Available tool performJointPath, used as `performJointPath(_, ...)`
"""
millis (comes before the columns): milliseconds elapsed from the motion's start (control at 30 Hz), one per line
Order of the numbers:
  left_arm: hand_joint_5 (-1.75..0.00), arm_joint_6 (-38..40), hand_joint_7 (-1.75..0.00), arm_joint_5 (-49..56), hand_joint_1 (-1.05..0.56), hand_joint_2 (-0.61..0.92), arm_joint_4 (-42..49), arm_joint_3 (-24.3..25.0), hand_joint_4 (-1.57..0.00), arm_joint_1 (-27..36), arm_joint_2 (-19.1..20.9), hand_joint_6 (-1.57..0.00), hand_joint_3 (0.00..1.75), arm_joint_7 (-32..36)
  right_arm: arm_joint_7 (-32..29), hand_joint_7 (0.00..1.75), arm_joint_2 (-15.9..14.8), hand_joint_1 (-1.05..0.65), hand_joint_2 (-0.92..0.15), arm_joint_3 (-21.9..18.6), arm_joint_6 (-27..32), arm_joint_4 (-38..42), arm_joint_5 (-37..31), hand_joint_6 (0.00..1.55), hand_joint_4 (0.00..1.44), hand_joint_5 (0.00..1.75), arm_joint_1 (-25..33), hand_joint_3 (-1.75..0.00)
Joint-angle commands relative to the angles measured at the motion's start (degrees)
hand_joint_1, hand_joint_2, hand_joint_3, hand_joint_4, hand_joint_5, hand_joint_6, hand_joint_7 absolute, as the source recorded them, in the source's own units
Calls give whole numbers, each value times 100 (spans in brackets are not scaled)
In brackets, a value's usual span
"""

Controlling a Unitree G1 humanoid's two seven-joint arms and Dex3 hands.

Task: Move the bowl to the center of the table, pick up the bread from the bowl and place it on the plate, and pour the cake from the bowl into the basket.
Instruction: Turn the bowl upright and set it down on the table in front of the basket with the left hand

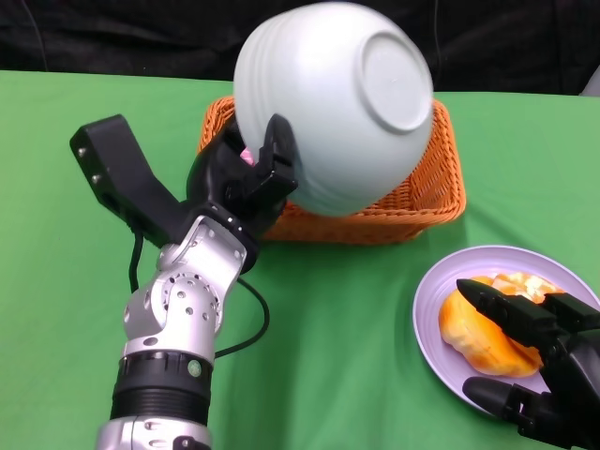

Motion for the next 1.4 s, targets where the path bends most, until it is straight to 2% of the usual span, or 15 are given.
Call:
performJointPath(33,-175,-204,-174,204,-21,33,-584,-209,-108,246,15,-91,171,-316,-9,10,-73,-55,-92,-100,-20,-30,145,45,44,75,28,-29)
performJointPath(200,-175,-173,-172,566,-19,28,-1439,-579,-107,813,199,-91,172,-501,-19,10,-110,-55,-92,-135,-59,-31,198,45,43,75,23,-30)
performJointPath(333,-175,-323,-174,1055,-18,28,-2104,-958,-109,1375,461,-89,172,-691,19,9,-102,-55,-92,-149,-11,-85,193,43,40,75,40,-30)
performJointPath(467,-175,-431,-175,1329,-16,28,-2596,-1139,-110,1794,751,-89,170,-924,24,8,-93,-54,-92,-151,-56,-73,241,43,37,77,26,-30)
performJointPath(567,-175,-465,-175,1468,-16,28,-2764,-1202,-110,1924,843,-88,168,-953,20,8,-80,-54,-92,-150,-56,-67,264,43,37,78,21,-30)
performJointPath(667,-175,-911,-175,1751,-16,27,-2909,-1324,-109,2147,1037,-87,167,-1164,37,8,-65,-55,-92,-149,-21,-91,268,43,35,78,27,-31)
performJointPath(767,-175,-1025,-175,1802,-16,27,-2905,-1345,-108,2186,1055,-86,167,-1210,41,8,-63,-55,-92,-150,-17,-95,269,43,35,78,27,-31)
performJointPath(867,-175,-2492,-174,3153,-17,28,-2911,-1677,-105,2547,1713,-86,168,-1243,31,8,-48,-54,-92,-142,-21,-110,256,43,35,79,31,-31)
performJointPath(967,-175,-2886,-174,3382,-18,27,-2795,-1741,-104,2594,1790,-86,168,-1205,32,8,-44,-54,-92,-142,-23,-113,254,43,35,79,32,-31)
performJointPath(1033,-175,-4047,-173,4024,-15,25,-2511,-1843,-104,2852,2276,-86,170,-1252,19,8,-46,-54,-92,-145,-37,-111,249,43,35,79,28,-31)
performJointPath(1100,-175,-4705,-171,4321,-11,21,-2280,-1889,-104,2953,2510,-86,171,-1256,9,8,-42,-54,-92,-147,-45,-107,250,43,35,79,26,-31)
performJointPath(1400,-175,-5251,-174,4584,-11,19,-2041,-1891,-103,3058,2592,-86,175,-1077,-26,8,-33,-53,-92,-134,-86,-100,240,44,35,80,36,-30)
